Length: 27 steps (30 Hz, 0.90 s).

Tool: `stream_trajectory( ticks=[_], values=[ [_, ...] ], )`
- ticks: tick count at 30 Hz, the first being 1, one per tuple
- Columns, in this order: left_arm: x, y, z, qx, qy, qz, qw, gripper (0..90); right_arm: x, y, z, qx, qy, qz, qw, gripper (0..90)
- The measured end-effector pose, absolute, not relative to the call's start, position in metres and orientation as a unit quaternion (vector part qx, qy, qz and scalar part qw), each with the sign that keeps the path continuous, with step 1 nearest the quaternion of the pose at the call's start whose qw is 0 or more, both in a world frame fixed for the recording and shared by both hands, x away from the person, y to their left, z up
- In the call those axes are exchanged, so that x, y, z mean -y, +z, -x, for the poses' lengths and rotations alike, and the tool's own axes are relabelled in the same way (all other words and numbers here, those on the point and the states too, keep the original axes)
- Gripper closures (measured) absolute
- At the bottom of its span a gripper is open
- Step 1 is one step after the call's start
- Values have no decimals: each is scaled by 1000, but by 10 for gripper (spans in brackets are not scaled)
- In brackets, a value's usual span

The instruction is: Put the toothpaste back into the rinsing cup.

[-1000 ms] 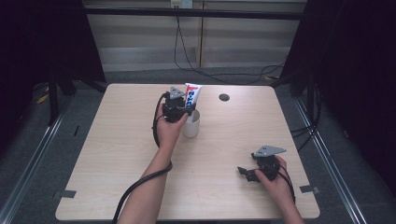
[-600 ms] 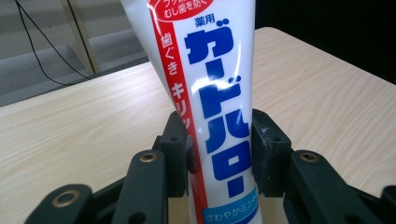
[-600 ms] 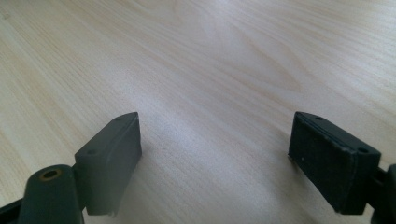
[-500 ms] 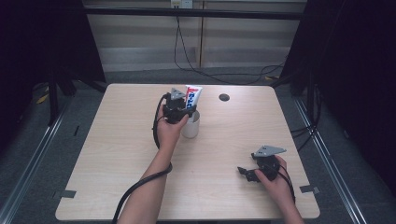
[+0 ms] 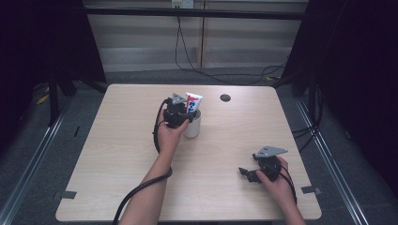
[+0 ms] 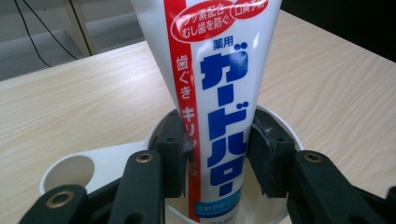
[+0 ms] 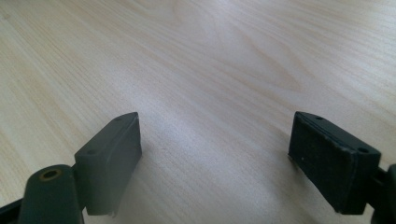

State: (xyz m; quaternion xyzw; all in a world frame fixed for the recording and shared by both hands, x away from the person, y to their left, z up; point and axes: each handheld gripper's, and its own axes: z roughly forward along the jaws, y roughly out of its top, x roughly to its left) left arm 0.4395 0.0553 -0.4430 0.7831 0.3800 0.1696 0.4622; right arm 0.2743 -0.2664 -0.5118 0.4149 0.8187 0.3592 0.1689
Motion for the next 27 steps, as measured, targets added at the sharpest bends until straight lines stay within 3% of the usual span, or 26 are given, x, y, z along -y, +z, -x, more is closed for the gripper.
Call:
stream_trajectory(
  ticks=[27],
  values=[
    [-57,-444,-435,-375,164,-792,452,548,266,-512,-274,-819,359,-415,169,167]
  ],
)
